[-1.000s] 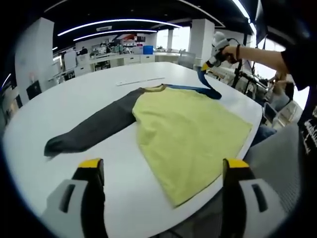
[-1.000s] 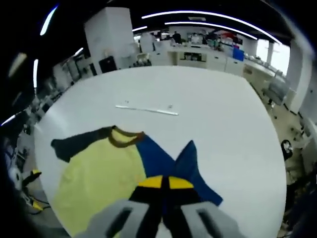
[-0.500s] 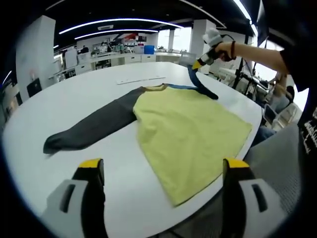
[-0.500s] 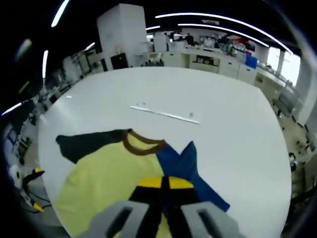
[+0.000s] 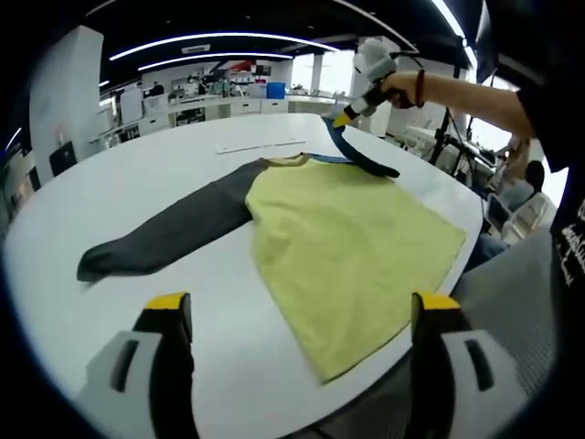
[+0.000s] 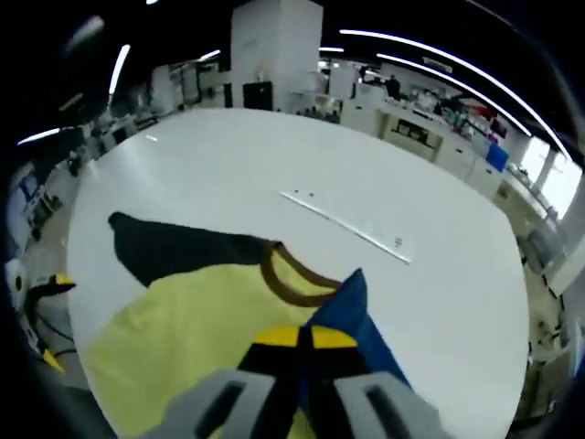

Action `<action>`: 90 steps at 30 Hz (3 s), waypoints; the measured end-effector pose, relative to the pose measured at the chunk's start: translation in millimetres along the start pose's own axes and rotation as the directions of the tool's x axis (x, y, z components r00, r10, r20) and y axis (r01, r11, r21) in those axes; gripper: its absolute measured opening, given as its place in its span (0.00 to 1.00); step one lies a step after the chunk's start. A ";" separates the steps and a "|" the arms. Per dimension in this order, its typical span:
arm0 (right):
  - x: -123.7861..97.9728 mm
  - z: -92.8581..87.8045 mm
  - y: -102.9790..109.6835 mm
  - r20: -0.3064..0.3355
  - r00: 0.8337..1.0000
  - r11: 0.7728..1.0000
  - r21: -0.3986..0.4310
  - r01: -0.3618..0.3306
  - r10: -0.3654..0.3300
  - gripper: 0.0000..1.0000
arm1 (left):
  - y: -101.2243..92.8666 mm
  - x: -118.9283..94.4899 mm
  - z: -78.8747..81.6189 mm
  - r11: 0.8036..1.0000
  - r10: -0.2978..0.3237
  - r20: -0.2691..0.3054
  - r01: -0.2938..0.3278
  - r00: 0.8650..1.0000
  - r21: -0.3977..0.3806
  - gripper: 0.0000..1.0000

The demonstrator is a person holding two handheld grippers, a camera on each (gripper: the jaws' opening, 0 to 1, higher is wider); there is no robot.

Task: Fold the garment on the visible template until the final outline fits inside the template.

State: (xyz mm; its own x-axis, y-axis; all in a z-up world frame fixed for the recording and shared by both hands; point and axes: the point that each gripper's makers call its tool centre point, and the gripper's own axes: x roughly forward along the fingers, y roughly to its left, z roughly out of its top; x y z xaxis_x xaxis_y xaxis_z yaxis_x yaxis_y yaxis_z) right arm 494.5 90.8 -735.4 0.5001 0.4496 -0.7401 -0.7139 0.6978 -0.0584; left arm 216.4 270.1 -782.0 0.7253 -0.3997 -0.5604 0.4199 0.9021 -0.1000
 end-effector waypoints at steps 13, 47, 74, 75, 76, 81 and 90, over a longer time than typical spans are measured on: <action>13.0 24.7 47.9 0.017 0.998 0.989 -0.135 -0.056 0.059 0.00 | -6.6 -4.1 3.1 1.000 0.008 0.011 -0.008 1.000 -0.002 0.98; 25.2 10.3 166.9 0.062 0.912 0.891 -0.251 -0.379 0.405 0.00 | 9.7 -7.6 -14.7 0.999 0.044 -0.023 -0.045 0.999 -0.013 0.98; 43.0 -24.7 149.5 0.089 0.943 0.941 -0.139 -0.307 0.321 0.45 | 12.1 -8.7 -11.7 0.998 0.060 -0.015 -0.060 0.998 -0.001 0.99; 41.4 -26.0 148.1 0.094 0.943 0.942 -0.141 -0.305 0.320 0.49 | 12.1 -8.5 -11.5 0.998 0.059 -0.016 -0.059 0.998 0.002 0.99; 40.3 -26.9 146.3 0.098 0.943 0.942 -0.141 -0.305 0.320 0.52 | 12.0 -8.5 -10.9 0.998 0.060 -0.015 -0.060 0.998 0.003 0.99; 35.7 -33.6 130.5 0.125 0.948 0.953 -0.115 -0.279 0.293 0.68 | 12.3 -8.8 -8.4 0.998 0.059 -0.010 -0.059 0.998 0.002 0.99; 26.6 -53.8 90.0 0.156 0.965 0.977 -0.078 -0.199 0.209 0.88 | 8.2 -8.8 -4.3 0.998 0.061 -0.007 -0.061 0.998 0.007 0.99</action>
State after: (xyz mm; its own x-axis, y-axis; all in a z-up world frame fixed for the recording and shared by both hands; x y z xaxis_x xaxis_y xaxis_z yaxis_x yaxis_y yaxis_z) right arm 417.1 135.6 -796.4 0.4098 0.6668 -0.6224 -0.8350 0.5489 0.0383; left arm 211.1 281.7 -781.4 0.7460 -0.3429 -0.5709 0.3785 0.9236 -0.0600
